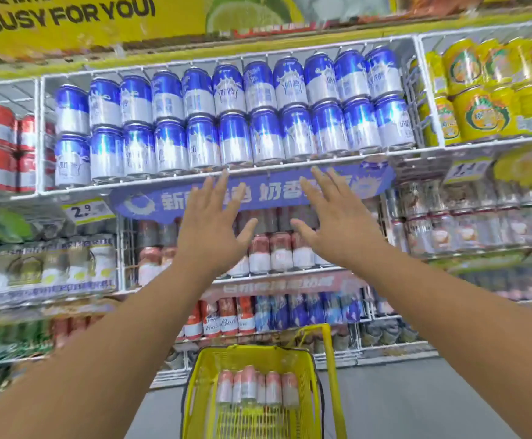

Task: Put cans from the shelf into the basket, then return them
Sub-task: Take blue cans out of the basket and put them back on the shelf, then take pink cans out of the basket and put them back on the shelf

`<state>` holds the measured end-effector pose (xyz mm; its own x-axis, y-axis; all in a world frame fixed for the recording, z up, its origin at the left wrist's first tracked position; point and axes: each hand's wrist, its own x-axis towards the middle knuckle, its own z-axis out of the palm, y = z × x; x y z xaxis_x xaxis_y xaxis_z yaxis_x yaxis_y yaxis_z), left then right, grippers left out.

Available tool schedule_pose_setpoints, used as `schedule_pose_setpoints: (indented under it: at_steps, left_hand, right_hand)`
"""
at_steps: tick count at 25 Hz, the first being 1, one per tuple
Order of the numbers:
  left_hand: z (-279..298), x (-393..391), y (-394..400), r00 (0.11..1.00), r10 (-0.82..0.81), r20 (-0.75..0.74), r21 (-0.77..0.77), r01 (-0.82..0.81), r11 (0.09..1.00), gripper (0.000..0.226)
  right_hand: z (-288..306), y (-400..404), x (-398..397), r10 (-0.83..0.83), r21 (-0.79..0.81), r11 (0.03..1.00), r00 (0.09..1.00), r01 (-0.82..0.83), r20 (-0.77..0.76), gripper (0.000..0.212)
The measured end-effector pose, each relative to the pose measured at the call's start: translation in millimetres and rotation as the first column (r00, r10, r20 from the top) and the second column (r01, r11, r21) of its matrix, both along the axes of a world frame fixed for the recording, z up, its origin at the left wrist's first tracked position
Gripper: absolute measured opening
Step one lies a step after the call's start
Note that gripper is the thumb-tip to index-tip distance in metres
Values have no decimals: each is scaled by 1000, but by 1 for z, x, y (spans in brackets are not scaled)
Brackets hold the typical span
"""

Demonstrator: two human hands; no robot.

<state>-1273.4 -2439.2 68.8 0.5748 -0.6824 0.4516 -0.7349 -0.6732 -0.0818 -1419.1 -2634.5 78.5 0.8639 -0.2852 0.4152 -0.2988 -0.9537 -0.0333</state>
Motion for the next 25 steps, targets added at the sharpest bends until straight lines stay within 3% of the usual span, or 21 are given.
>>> schedule_pose_setpoints:
  at_steps: [8, 11, 25]
  left_hand:
    - [-70, -29, 50, 997, -9, -78, 0, 9, 1000, 68]
    - [-116, -20, 68, 993, -22, -118, 1, 22, 1000, 68]
    - [-457, 11, 169, 881, -37, -472, 219, 158, 963, 66]
  right_hand:
    - [-71, 49, -21, -13, -82, 997, 994, 5, -106, 80]
    - [-113, 73, -3, -4, -36, 999, 989, -2, -149, 79]
    - [-437, 170, 44, 43, 194, 981, 945, 22, -324, 71]
